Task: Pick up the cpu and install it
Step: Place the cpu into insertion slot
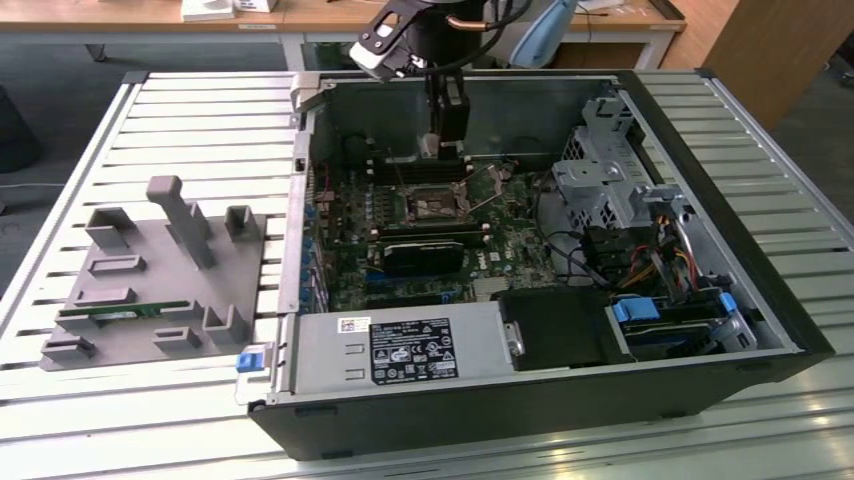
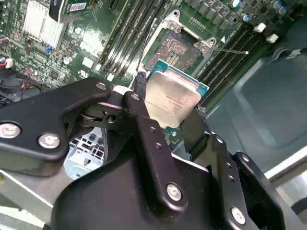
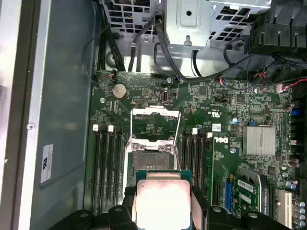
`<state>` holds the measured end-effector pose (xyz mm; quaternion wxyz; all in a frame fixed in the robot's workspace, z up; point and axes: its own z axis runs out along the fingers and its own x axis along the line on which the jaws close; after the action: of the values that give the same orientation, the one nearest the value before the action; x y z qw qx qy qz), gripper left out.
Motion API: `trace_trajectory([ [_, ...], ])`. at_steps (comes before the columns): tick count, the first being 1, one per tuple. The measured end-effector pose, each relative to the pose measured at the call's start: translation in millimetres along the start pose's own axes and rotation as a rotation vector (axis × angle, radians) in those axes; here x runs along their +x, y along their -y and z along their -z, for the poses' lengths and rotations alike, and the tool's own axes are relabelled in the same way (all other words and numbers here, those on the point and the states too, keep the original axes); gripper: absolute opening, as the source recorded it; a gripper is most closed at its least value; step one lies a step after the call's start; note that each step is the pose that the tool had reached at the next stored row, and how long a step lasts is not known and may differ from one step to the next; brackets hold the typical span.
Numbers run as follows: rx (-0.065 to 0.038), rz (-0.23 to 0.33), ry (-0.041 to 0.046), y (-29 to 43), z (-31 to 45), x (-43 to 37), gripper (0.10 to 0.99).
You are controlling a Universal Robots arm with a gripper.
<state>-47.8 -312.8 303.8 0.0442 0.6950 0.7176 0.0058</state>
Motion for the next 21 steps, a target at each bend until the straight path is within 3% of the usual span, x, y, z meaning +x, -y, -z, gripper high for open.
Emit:
trace_trajectory([
  [5,0.001,-0.004,0.0114,0.5,-6.8,0.4,0.537],
  [16,0.001,-0.004,0.012,0.4,-6.1,0.3,0.537],
  [18,0.001,-0.004,0.0121,0.7,-10.9,0.6,0.537],
  [21,0.001,-0.004,0.0121,0.8,-11.0,0.6,0.537],
])
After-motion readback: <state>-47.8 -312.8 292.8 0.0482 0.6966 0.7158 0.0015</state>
